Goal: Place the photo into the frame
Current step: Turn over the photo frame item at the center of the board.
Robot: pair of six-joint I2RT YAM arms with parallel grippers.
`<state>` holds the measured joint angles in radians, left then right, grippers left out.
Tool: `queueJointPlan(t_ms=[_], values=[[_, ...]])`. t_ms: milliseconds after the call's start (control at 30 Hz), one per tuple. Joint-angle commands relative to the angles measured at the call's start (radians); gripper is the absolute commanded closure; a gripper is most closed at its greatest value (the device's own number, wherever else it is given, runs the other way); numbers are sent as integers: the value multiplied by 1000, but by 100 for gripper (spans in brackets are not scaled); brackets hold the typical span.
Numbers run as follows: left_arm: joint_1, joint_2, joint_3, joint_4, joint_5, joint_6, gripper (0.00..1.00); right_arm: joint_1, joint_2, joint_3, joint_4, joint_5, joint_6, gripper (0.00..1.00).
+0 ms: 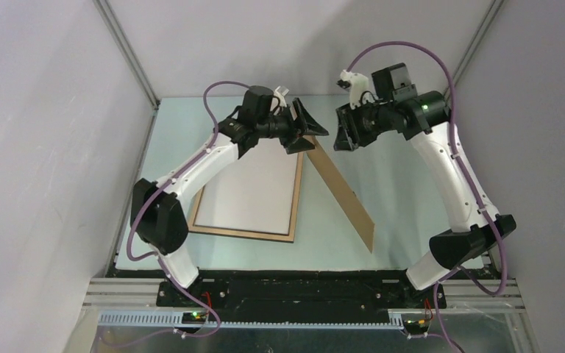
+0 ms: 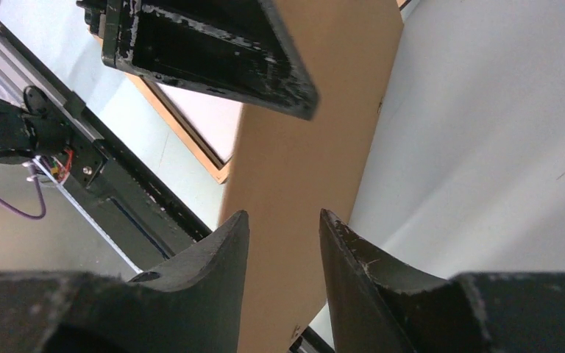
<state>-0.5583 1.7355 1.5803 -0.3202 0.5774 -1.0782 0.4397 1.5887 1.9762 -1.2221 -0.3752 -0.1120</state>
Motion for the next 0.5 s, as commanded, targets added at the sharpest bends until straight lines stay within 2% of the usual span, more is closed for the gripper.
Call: queueJointPlan(t_ms=[0, 133, 467], values=[[21, -88, -50, 17, -23, 45, 29, -76, -72, -1, 7, -114, 13, 55], [35, -115, -97, 17, -34, 69, 39, -148, -98, -26, 18, -175, 25, 54], [100, -191, -216, 7, -31, 161, 67, -241, -110, -91, 36, -225, 20, 54]])
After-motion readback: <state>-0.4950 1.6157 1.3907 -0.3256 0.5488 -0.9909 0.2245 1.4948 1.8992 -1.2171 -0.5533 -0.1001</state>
